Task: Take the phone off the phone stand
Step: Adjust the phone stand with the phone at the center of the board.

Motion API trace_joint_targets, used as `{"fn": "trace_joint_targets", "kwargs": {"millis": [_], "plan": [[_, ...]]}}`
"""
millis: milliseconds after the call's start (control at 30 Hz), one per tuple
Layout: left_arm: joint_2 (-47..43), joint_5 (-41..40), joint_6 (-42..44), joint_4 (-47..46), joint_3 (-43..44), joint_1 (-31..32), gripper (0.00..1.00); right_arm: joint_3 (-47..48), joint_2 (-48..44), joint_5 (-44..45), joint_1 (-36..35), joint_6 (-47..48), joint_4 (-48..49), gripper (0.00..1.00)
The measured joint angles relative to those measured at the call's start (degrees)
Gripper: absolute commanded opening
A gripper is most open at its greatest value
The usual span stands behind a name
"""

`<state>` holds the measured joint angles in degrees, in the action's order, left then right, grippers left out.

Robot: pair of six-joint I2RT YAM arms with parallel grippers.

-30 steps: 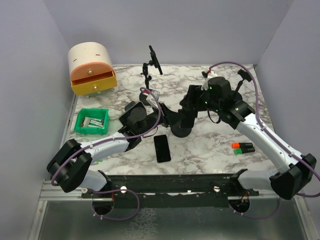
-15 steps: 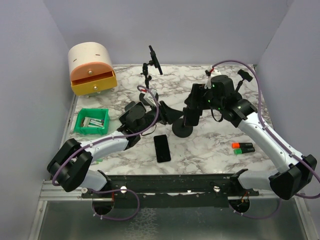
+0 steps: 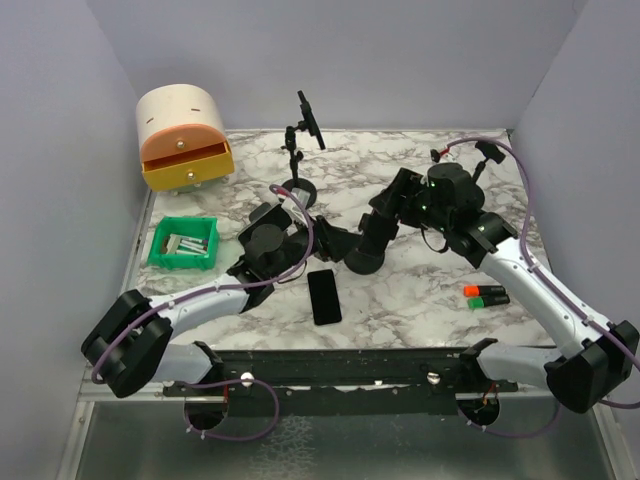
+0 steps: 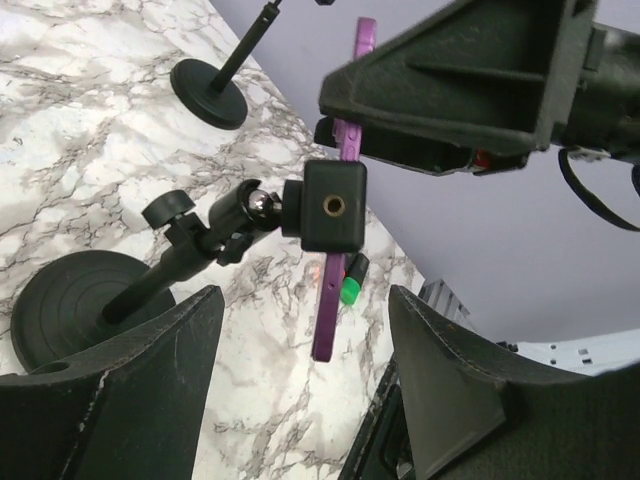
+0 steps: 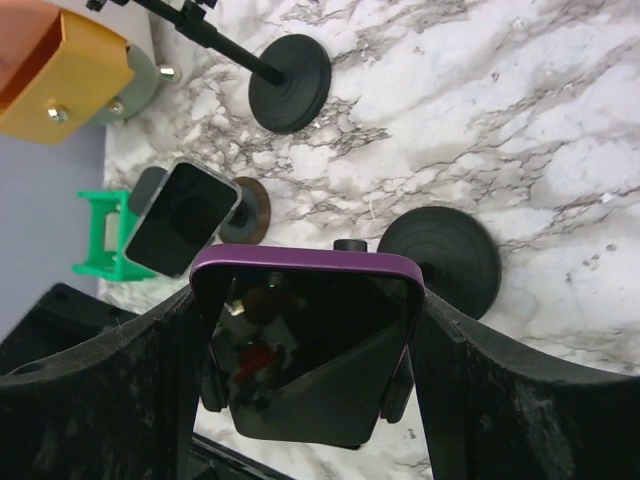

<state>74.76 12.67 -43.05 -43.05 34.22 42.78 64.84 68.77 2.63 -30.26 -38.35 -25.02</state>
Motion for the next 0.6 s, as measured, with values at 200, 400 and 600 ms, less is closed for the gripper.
{"fn": "trace_joint_targets", "kwargs": {"millis": [200, 400, 600], "plan": [[-1.90, -1.86, 3.96, -2.08, -2.91, 2.71, 0.68, -3.98, -1.42, 0.07, 0.00, -9.90, 3.63, 0.00], [-1.84, -2.03, 5.79, -3.72, -3.23, 4.48, 0.63, -7.91, -2.62, 0.07, 0.07, -18.38, 7.19, 0.00], [-1.22, -3.30, 6.82, -5.33, -3.23, 5.51, 0.48, -12.37, -4.33, -0.02, 0.55, -26.36, 10.88, 0.00]]}}
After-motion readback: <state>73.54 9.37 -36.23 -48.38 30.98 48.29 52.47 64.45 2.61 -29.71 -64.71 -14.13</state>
